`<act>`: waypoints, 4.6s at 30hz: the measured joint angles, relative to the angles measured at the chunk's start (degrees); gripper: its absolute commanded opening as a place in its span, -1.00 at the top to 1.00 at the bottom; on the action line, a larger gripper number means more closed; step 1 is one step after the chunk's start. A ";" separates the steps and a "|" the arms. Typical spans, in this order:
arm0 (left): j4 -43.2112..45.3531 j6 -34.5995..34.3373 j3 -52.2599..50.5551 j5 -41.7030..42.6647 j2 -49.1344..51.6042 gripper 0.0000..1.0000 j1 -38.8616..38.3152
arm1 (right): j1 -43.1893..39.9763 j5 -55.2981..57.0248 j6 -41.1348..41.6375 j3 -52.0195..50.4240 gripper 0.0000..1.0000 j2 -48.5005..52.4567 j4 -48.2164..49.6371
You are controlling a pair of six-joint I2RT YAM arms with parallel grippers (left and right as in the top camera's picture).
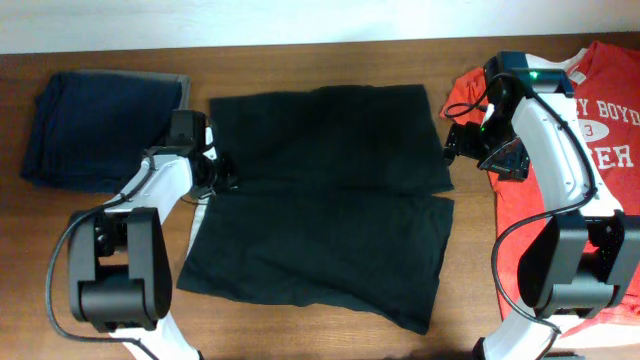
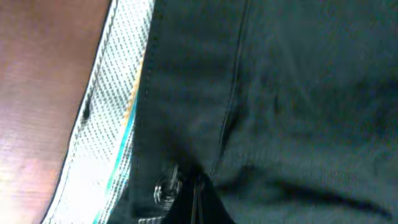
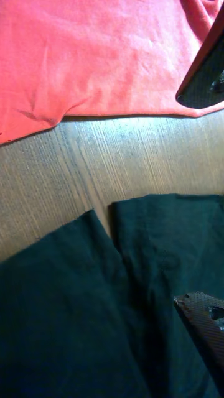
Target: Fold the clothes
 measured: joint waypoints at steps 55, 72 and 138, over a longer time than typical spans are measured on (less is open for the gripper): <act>-38.38 -0.02 1.36 -8.72 -41.20 0.61 -0.52 | 17.59 -21.20 21.59 -66.27 0.20 -31.06 19.96; -38.34 -0.02 1.36 -8.72 -41.20 0.61 -0.52 | 17.59 -22.99 24.13 -68.67 0.67 -31.41 25.75; -18.12 -11.87 -28.35 -7.37 -25.11 1.00 15.13 | 17.59 -22.75 23.87 -67.52 0.92 -31.74 25.70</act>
